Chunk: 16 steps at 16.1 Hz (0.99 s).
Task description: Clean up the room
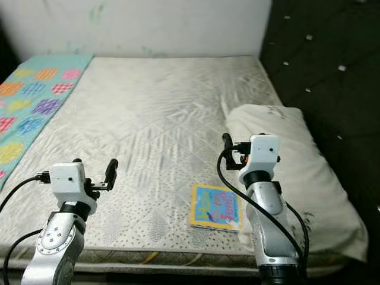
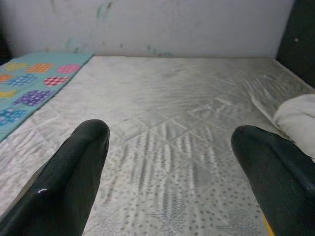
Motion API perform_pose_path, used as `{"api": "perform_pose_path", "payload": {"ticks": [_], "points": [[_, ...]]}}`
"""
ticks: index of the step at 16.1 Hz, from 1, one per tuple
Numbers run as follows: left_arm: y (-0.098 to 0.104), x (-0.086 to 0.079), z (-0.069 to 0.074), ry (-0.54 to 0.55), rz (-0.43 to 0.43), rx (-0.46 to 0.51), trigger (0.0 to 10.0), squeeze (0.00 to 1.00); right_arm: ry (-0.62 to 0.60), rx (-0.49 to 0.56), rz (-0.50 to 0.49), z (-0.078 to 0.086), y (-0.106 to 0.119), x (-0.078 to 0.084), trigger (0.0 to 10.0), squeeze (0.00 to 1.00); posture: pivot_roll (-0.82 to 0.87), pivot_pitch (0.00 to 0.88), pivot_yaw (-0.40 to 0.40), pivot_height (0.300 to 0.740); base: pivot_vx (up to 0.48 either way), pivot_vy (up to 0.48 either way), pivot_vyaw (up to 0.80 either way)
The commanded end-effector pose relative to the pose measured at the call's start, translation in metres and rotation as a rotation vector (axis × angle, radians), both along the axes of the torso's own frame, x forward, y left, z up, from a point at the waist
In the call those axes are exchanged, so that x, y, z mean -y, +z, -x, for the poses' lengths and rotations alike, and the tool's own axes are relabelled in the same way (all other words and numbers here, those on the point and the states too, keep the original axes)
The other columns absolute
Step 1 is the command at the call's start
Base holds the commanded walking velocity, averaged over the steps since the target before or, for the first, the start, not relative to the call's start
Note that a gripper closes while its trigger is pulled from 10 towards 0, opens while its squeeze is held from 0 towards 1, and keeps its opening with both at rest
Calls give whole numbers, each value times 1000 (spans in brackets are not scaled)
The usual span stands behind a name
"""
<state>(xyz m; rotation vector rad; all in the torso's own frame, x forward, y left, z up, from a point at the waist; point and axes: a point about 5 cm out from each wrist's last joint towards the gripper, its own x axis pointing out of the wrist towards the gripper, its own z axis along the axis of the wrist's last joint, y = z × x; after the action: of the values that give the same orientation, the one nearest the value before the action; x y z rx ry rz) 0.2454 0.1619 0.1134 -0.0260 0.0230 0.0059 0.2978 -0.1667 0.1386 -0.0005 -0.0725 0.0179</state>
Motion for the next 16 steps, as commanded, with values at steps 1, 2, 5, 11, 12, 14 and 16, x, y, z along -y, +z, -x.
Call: {"api": "perform_pose_path", "payload": {"ticks": [1, 2, 5, 11, 12, 14, 16], "points": [[-1, 0, 0, -9, -6, -9, 10000, 0, -1, -8, 12, 0, -3, 1, 10000, 0, -91, 0, 28, 740, 0, 0, 0], [0, 1, 0, -19, -10, -4, 10000, 0, -3, -6, 15, 0, -3, 1, 10000, 0, -91, 0, 28, 740, 0, 0, 0], [1, 4, 0, -34, -4, 6, 10000, 0, 0, -17, -3, 7, -8, 3, 10000, 0, -93, 0, 27, 740, 0, 0, 0], [1, 6, -2, -41, -9, 6, 10000, 0, -17, -111, 55, 5, -21, 1, 10000, 0, -97, 0, 26, 740, 0, 0, 0], [1, 7, -2, -41, -9, 7, 10000, 0, -45, -106, 66, 6, -20, 3, 10000, 0, -96, 0, 26, 740, 0, 0, 0], [1, 7, -1, -43, -9, 5, 10000, 0, -54, -112, 77, 7, -21, 2, 10000, 0, -96, 0, 25, 740, 0, 0, 0], [1, 8, -1, -47, -8, 2, 10000, 0, -30, -116, 64, 7, -22, 0, 10000, 0, -98, 0, 26, 740, 0, 0, 0]]}}
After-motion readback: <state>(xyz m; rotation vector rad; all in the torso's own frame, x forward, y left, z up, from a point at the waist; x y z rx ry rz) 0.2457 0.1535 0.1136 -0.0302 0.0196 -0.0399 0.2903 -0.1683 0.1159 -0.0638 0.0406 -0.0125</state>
